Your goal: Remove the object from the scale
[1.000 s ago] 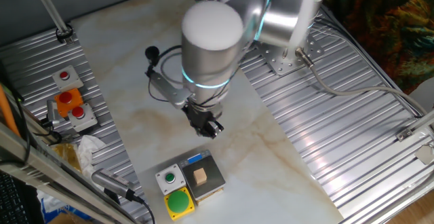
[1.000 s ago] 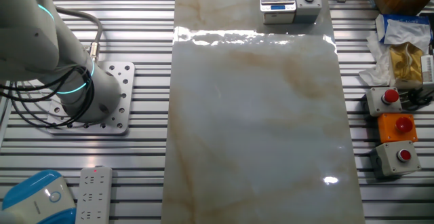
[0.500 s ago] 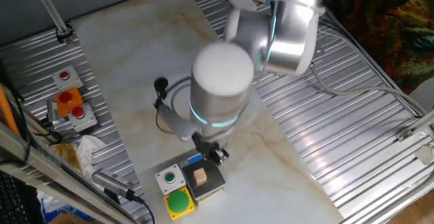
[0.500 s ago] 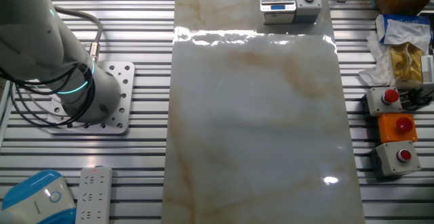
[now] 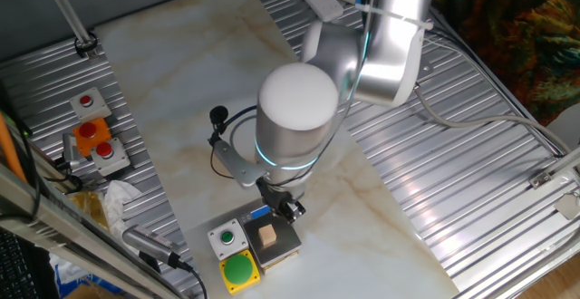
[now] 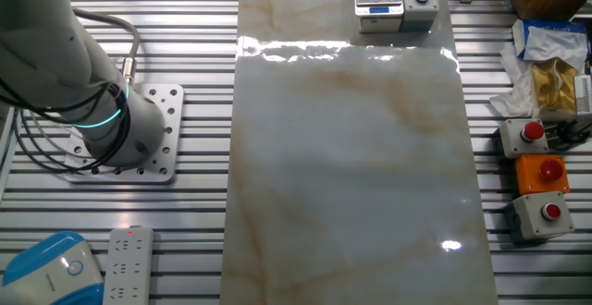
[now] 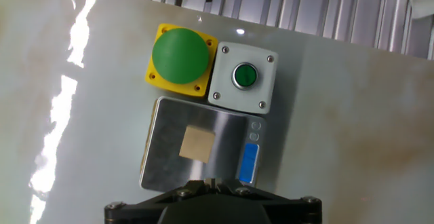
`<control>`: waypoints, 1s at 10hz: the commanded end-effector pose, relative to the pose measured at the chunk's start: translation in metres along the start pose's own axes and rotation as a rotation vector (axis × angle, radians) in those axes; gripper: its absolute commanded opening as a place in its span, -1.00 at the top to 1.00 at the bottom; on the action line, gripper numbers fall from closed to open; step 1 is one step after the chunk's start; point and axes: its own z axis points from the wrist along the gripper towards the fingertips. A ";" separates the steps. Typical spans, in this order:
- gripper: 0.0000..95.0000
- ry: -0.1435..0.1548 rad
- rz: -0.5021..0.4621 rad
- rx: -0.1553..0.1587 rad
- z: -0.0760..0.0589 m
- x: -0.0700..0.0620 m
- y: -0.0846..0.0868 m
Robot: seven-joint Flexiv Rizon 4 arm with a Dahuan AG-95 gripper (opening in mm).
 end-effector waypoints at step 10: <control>-0.20 0.019 0.044 -0.024 0.025 -0.004 0.016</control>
